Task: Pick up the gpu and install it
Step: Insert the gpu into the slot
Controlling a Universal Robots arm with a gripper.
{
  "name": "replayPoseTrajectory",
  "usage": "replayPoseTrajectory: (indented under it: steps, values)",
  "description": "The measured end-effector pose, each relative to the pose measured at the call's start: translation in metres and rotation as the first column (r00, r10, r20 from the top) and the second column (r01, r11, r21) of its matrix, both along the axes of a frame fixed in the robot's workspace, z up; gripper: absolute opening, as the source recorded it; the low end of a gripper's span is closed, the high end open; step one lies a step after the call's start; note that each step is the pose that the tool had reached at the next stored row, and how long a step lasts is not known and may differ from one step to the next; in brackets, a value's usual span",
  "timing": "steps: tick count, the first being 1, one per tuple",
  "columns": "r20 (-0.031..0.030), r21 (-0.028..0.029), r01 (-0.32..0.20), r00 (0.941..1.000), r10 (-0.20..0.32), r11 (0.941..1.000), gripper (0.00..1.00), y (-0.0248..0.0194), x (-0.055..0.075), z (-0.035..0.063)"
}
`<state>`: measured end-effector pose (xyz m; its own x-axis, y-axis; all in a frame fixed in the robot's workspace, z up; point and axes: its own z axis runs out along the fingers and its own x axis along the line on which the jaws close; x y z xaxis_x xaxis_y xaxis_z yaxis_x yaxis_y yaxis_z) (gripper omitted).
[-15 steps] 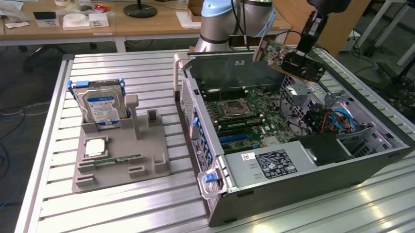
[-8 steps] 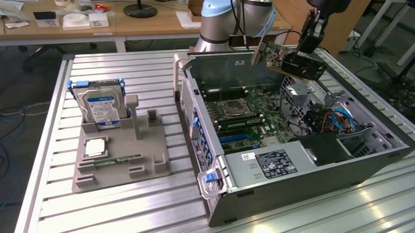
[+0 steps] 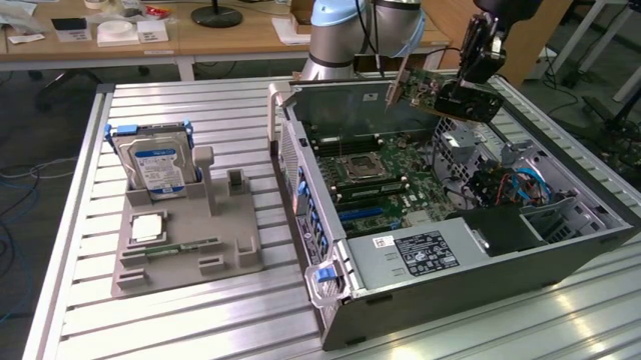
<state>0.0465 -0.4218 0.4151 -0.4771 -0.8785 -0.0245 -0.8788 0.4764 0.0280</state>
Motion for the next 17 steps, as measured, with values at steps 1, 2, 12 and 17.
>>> replayPoseTrajectory:
  steps: [1,2,12,17]
  values:
    - [0.0,0.0,-0.018,0.9998,0.018,0.9998,0.26,0.0,0.0,-0.0001]
    - [-0.0001,-0.0001,-0.036,0.9994,0.036,0.9994,0.26,0.0,0.0,-0.0001]
    - [-0.0001,-0.0005,-0.216,0.9764,0.216,0.9764,0.26,0.0,0.0,-0.0014]
    - [-0.0002,-0.0007,-0.283,0.959,0.283,0.959,0.26,0.0,0.0,-0.0024]
